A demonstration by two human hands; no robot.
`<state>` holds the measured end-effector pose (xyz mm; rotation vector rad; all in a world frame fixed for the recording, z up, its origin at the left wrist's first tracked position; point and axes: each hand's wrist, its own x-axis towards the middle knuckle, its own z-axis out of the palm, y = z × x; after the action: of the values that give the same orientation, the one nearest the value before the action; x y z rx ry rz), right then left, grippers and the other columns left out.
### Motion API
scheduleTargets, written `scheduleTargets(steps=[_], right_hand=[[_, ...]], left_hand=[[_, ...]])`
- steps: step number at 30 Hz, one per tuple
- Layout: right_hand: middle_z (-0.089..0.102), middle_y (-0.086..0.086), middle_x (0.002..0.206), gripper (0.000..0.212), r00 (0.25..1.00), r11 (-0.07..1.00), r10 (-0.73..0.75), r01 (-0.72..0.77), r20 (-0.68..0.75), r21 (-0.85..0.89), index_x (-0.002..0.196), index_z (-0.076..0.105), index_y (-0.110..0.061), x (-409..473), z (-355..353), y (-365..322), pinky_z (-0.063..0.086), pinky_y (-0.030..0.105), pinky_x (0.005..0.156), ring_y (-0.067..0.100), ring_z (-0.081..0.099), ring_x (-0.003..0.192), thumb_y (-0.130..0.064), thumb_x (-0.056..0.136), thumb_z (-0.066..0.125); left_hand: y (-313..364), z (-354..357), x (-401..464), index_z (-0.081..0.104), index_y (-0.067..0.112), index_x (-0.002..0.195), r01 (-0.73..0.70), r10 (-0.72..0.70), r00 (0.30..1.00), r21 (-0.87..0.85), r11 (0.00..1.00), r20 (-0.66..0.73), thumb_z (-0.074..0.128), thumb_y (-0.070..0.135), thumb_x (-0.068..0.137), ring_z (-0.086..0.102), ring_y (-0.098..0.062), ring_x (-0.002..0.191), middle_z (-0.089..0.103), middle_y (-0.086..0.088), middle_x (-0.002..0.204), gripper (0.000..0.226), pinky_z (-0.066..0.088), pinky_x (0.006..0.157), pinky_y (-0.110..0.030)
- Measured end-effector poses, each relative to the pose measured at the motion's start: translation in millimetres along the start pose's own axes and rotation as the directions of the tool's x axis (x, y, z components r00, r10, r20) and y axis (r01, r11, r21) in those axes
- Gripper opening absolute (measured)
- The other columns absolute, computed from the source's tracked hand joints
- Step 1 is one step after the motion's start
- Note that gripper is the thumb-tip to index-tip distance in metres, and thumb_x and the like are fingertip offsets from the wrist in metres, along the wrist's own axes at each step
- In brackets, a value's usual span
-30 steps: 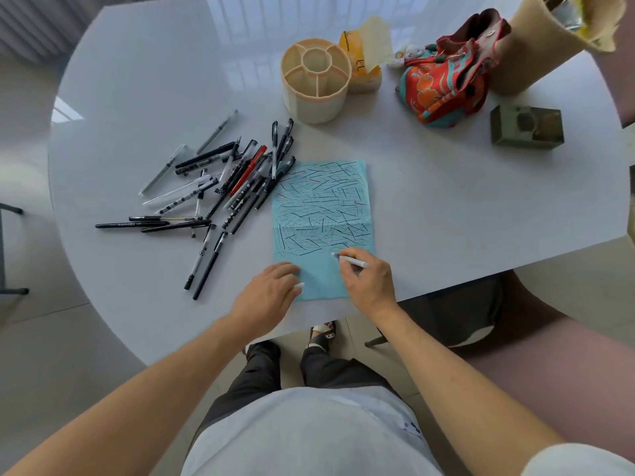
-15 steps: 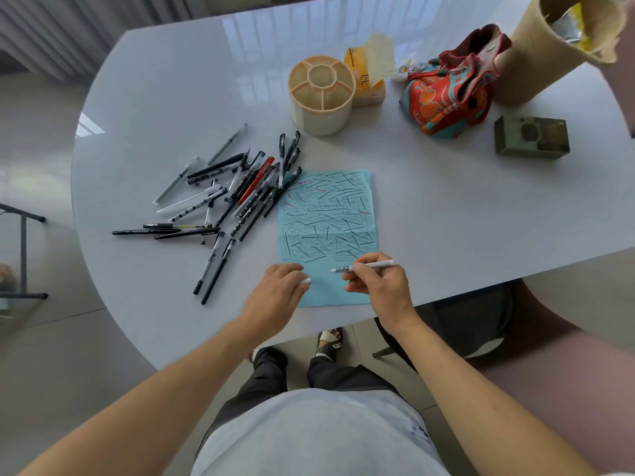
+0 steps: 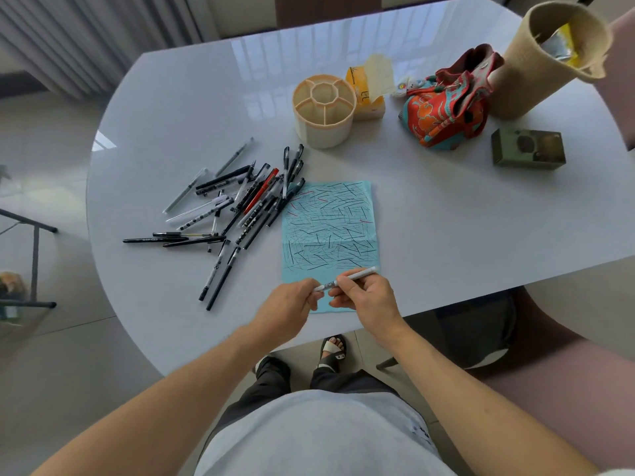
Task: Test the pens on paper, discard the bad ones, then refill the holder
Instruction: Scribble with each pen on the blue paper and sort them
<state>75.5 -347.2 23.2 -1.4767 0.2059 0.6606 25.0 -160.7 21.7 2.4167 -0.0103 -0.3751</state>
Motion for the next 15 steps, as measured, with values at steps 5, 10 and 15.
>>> scheduleTargets(steps=[5,10,15], right_hand=[[0.076,0.016,0.085,0.015,0.999,0.999,0.043,-0.042,0.018,-0.033,0.102,0.067,-0.002,1.9,-11.6,-1.3,0.064,0.040,0.077,0.027,0.073,0.071,-0.016,0.102,0.062],[0.071,0.012,0.086,0.011,0.990,0.993,0.075,-0.063,0.120,-0.098,0.098,0.065,-0.006,15.1,-36.2,-13.1,0.063,0.039,0.076,0.023,0.069,0.074,-0.015,0.103,0.059],[0.067,0.016,0.100,0.008,0.965,0.881,0.008,-0.132,-0.264,-0.454,0.103,0.061,-0.010,63.8,-118.0,-46.5,0.062,0.032,0.064,0.018,0.065,0.070,-0.016,0.103,0.056]], left_hand=[[3.3,7.8,2.5,0.059,0.021,0.083,0.026,-0.019,0.996,-0.079,0.997,0.085,0.044,0.033,0.104,0.063,-0.010,0.059,0.070,0.008,0.075,0.028,0.053,0.066,-0.035],[10.6,13.1,9.6,0.067,0.031,0.099,0.082,-0.037,0.985,-0.269,0.960,0.168,0.048,0.048,0.099,0.065,-0.001,0.077,0.071,0.019,0.086,0.025,0.047,0.069,-0.022],[-10.0,2.6,16.6,0.054,0.030,0.135,0.118,-0.125,0.992,-0.162,0.980,-0.031,0.049,0.050,0.098,0.057,-0.003,0.104,0.063,0.015,0.119,0.042,0.048,0.093,-0.030]])
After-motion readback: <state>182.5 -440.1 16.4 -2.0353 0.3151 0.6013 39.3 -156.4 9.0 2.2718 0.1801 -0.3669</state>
